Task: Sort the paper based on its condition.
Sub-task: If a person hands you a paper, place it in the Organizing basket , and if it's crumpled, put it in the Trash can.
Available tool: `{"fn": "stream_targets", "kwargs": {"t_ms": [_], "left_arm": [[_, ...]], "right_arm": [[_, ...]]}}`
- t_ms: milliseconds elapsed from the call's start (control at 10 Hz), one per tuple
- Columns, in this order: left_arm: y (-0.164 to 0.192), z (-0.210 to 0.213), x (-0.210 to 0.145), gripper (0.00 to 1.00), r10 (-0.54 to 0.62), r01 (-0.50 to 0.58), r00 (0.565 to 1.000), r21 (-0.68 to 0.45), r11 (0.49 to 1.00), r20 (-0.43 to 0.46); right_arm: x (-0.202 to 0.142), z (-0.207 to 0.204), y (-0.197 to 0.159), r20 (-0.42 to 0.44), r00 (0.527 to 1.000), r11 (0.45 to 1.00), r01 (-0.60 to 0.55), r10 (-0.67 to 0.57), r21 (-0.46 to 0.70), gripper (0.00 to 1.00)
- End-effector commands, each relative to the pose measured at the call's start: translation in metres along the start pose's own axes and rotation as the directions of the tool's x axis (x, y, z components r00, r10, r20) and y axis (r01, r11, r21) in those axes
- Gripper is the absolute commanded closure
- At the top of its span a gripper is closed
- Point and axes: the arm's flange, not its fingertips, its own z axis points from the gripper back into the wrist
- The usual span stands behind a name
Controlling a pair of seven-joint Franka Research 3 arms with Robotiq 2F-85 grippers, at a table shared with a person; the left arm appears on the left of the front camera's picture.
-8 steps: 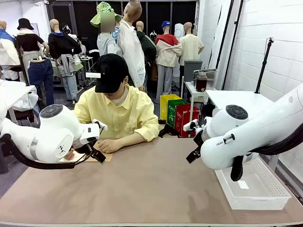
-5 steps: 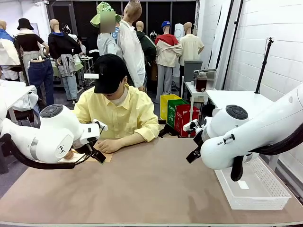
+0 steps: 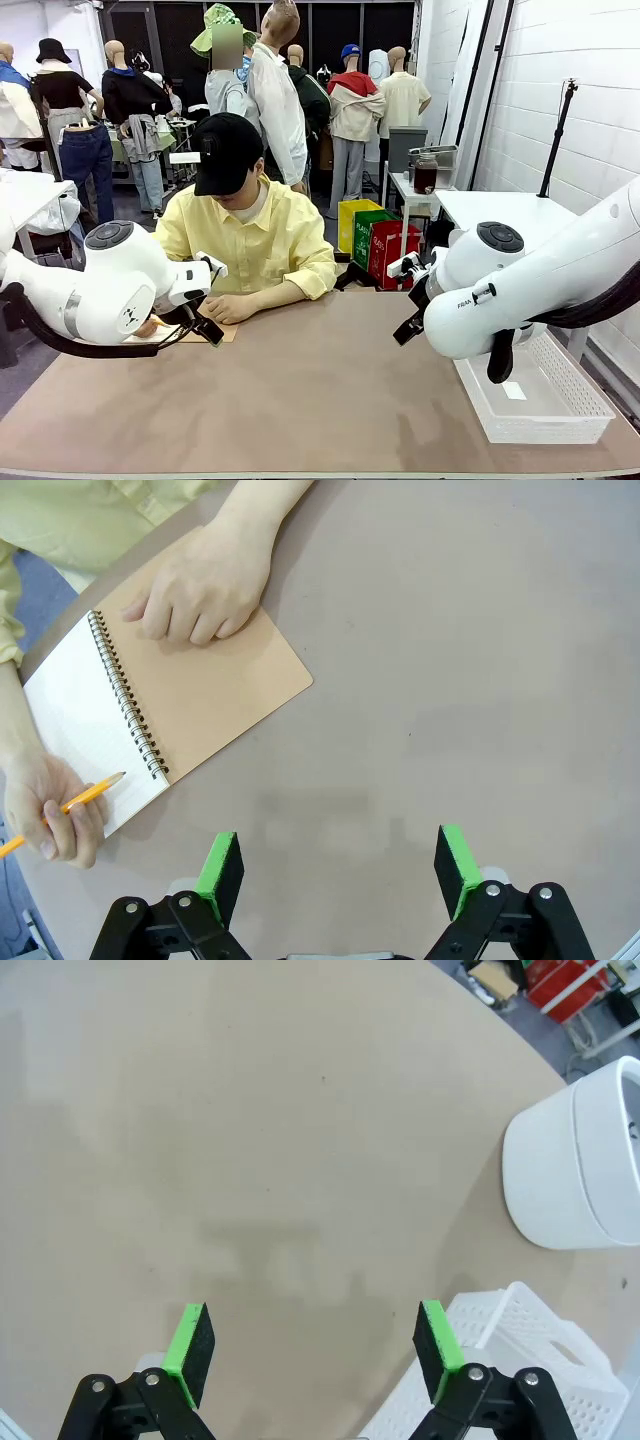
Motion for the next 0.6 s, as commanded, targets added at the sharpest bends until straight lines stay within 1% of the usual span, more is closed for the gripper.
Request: {"fn": "stream_targets", "kwargs": {"t_ms": [0, 500], "left_arm": [[0.0010, 0.0000, -0.0002, 0.00, 0.002, -0.002, 1.000, 0.000, 1.000, 0.000], [0.0010, 0.0000, -0.0002, 0.00, 0.002, -0.002, 1.000, 0.000, 1.000, 0.000]], "right_arm": [[-0.0001, 0.0000, -0.0002, 0.000, 1.000, 1.000, 0.002, -0.002, 0.000, 0.00], [-0.0001, 0.0000, -0.0002, 0.000, 1.000, 1.000, 0.002, -0.002, 0.000, 0.00]]}}
